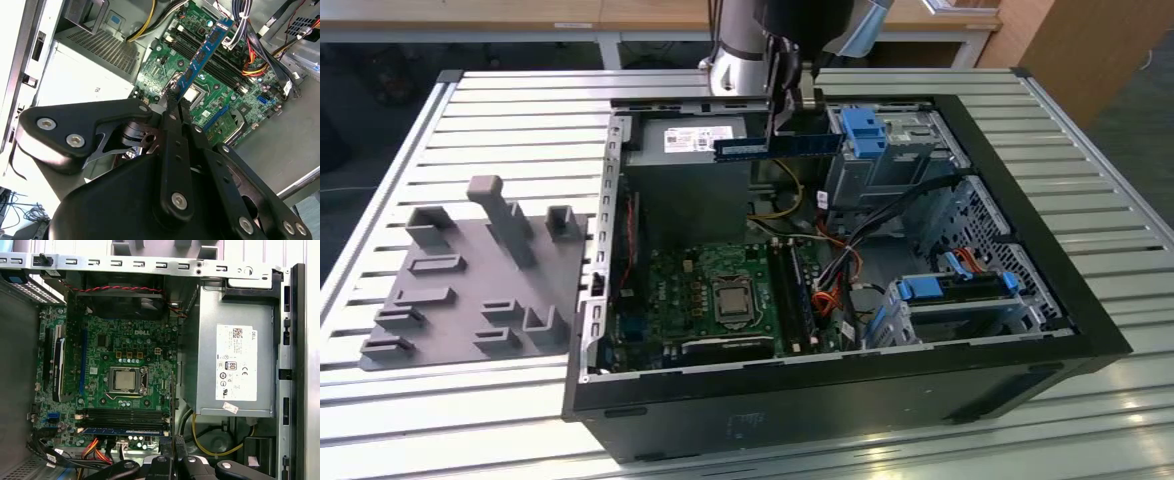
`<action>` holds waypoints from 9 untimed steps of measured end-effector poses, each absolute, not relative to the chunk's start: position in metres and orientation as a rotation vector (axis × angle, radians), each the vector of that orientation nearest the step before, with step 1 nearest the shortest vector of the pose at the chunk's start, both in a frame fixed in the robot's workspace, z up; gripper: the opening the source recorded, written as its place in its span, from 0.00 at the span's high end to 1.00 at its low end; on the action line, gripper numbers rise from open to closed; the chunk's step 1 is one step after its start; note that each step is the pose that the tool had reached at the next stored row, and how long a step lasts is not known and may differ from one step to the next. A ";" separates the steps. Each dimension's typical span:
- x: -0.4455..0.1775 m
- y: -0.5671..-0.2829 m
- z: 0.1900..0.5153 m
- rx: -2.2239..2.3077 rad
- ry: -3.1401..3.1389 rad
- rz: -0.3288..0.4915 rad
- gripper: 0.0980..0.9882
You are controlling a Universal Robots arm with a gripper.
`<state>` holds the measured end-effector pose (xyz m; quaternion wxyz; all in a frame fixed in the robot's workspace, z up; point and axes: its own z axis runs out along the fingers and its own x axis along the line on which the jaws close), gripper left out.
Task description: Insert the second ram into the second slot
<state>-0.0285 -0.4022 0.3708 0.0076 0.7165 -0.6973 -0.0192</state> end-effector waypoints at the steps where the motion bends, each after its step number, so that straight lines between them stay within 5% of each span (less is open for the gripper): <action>1: -0.029 -0.402 0.371 2.240 -2.180 -0.060 0.96; 9: -0.029 -0.411 0.371 2.240 -2.180 -0.060 0.96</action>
